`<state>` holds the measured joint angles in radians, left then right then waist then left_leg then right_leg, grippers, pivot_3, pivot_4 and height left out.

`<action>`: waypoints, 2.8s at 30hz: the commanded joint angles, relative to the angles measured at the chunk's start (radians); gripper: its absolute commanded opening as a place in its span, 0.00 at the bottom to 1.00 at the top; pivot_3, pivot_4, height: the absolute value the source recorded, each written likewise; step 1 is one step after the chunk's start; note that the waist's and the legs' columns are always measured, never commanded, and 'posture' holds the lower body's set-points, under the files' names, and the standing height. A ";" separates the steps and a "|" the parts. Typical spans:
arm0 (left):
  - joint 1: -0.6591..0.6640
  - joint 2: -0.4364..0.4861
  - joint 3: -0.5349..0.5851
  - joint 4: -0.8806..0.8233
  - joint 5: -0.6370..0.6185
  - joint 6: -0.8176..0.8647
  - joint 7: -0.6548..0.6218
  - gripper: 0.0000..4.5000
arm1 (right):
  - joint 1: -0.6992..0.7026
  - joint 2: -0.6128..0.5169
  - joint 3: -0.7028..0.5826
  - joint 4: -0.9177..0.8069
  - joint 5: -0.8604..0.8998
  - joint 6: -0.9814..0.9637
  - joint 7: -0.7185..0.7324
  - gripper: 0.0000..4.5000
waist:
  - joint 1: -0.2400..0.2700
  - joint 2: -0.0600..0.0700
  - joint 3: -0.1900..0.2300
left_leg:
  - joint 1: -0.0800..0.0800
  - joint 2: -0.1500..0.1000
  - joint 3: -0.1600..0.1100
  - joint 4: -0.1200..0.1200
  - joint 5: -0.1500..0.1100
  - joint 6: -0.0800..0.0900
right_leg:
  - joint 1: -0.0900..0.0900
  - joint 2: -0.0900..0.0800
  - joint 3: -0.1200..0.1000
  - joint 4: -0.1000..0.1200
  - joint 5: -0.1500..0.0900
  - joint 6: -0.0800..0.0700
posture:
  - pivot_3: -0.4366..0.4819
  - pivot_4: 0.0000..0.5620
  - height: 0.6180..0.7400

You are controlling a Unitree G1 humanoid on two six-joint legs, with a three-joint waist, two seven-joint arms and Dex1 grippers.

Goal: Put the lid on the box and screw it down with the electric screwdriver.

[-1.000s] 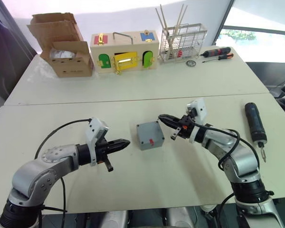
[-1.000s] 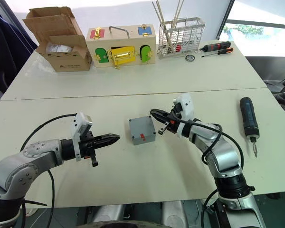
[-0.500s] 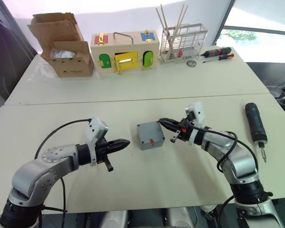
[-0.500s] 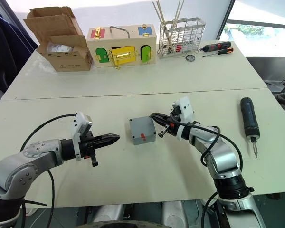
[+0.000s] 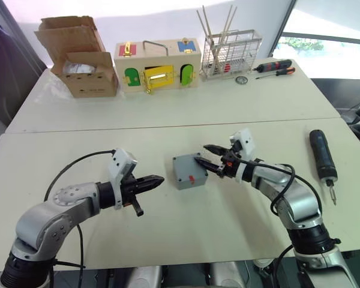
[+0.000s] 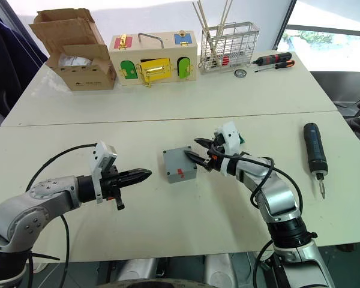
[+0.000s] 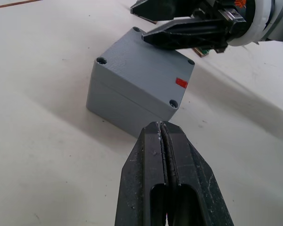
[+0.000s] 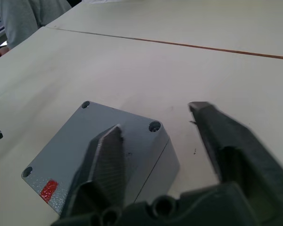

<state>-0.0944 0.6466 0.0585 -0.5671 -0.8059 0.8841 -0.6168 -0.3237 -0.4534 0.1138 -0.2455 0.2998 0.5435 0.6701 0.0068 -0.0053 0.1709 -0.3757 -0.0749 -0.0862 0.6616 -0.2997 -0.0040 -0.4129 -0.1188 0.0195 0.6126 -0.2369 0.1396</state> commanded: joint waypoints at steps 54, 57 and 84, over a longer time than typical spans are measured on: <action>-0.231 -0.019 -0.080 -0.057 0.042 -0.056 -0.168 0.00 | -0.157 -0.744 -0.458 0.147 0.230 0.488 0.152 0.99 | 0.005 0.004 0.011 | -0.015 0.000 0.001 0.002 0.002 -0.003 | -0.013 0.000 -0.002 -0.002 0.001 -0.001 | 0.48 0.27 1.00; -0.247 -0.040 -0.116 -0.097 0.030 -0.053 -0.150 0.00 | -0.216 -0.867 -0.320 0.363 0.164 0.497 0.245 0.99 | 0.000 0.006 0.011 | -0.016 0.000 0.005 0.003 0.002 -0.003 | -0.014 -0.001 0.000 -0.002 0.001 -0.001 | 0.48 0.27 1.00; -0.044 -0.043 -0.123 -0.343 -0.075 0.061 0.188 0.00 | -0.859 -0.538 0.237 1.585 -0.492 0.231 0.527 0.99 | -0.024 0.008 0.011 | -0.015 0.000 0.006 0.004 0.006 -0.010 | -0.015 0.000 0.003 0.003 0.002 -0.002 | 0.48 0.27 1.00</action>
<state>-0.1472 0.5953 -0.0924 -0.8708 -0.8596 0.9398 -0.4447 -1.1766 -0.9986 0.3797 1.3338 -0.1863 0.7894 1.2369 -0.0174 0.0031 0.1824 -0.3900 -0.0752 -0.0807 0.6658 -0.2936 -0.0140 -0.4281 -0.1190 0.0229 0.6157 -0.2346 0.1380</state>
